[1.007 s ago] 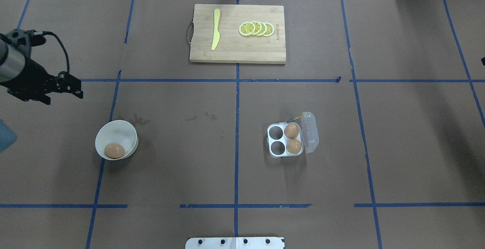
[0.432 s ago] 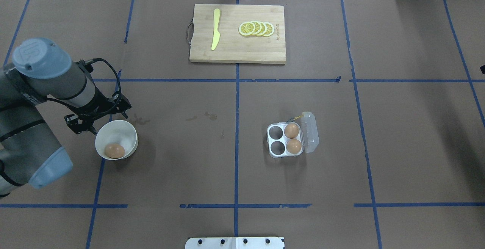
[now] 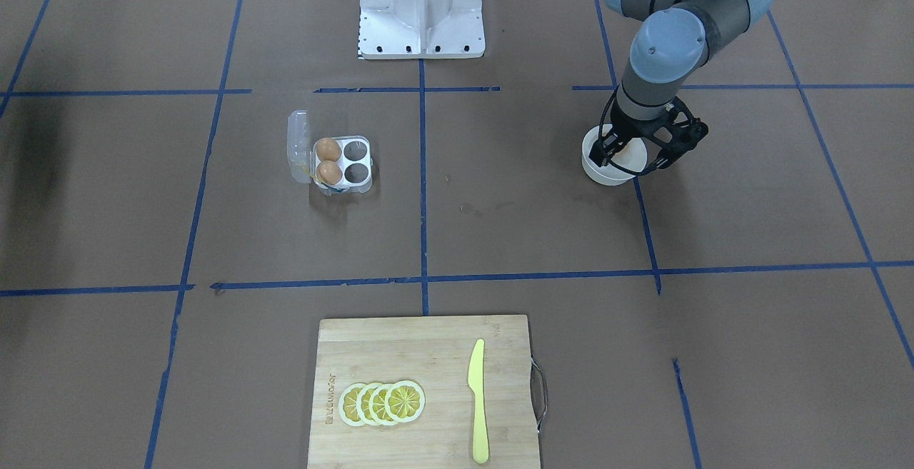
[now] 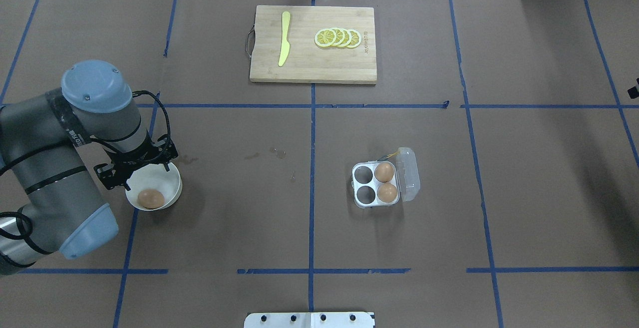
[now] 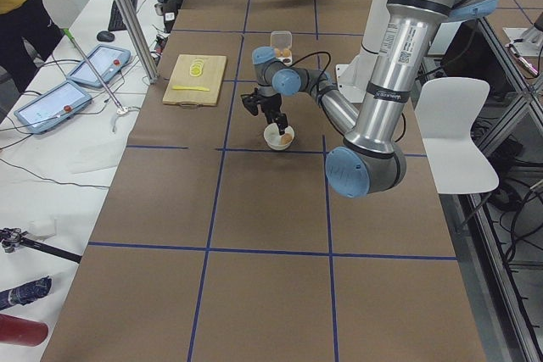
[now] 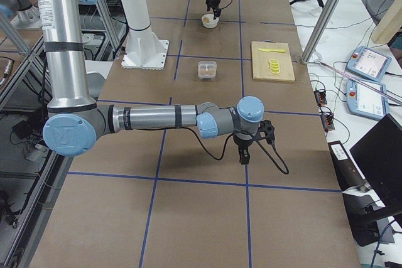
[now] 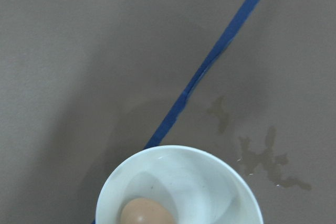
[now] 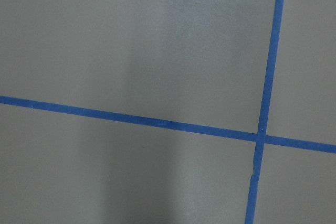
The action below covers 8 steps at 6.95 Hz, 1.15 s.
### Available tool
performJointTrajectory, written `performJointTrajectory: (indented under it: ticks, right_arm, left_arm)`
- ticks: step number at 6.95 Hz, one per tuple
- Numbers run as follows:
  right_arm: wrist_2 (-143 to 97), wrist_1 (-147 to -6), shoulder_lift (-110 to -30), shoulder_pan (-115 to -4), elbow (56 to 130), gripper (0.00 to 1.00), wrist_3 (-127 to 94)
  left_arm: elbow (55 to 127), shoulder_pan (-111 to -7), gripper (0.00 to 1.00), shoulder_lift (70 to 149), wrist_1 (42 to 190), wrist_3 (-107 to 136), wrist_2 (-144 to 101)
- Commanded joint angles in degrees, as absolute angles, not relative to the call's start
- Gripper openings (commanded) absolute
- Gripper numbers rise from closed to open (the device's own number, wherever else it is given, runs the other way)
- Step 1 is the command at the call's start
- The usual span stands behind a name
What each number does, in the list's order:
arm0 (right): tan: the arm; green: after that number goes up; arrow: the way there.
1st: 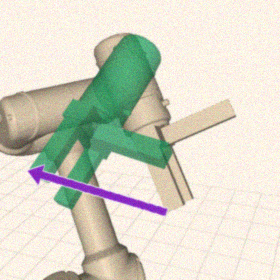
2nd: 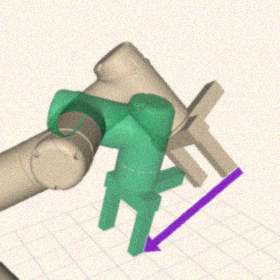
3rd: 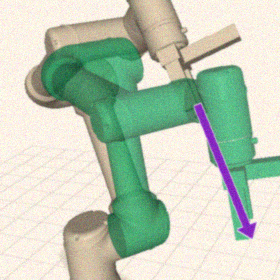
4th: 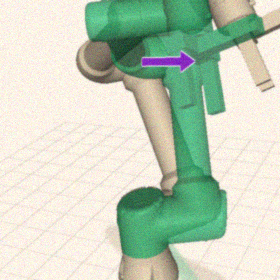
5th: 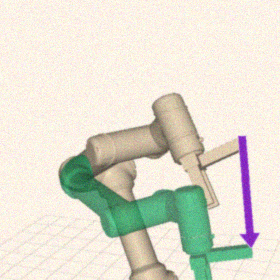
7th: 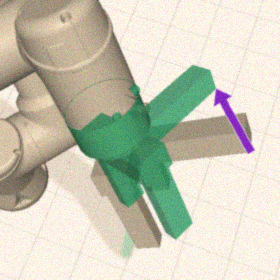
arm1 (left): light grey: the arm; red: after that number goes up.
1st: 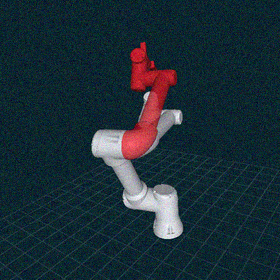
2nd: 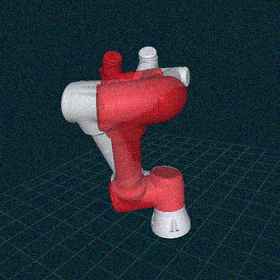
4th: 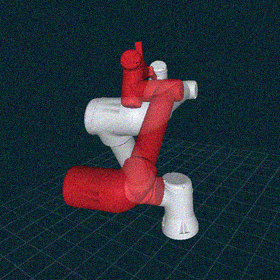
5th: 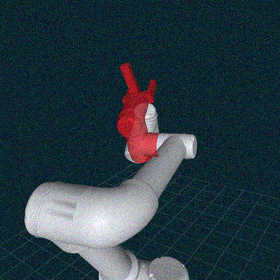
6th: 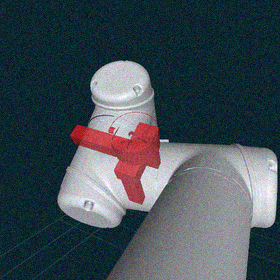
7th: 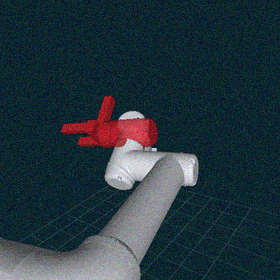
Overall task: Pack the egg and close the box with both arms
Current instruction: 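Move the left gripper over the white bowl holding the brown egg, then lower the left gripper into the bowl and close it on the egg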
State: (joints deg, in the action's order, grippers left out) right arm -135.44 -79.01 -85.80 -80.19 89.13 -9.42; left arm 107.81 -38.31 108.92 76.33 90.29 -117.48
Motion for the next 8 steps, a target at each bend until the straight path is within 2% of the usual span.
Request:
performJointTrajectory:
  ticks: [1,4,8]
  right_arm:
    - [-135.4,-79.0,-85.8,-80.1,89.1,1.00,-9.5]
    - [-135.9,-79.0,-85.9,-80.0,89.0,1.00,-9.4]
    - [-135.9,-79.0,-86.0,-80.0,88.9,1.00,-9.4]
  left_arm:
    - [107.3,-37.4,0.77,109.2,72.1,90.3,-117.4]
    - [104.2,-36.8,0.74,111.4,71.9,90.3,-117.4]
    - [104.0,-36.4,0.67,111.4,71.8,90.3,-117.4]
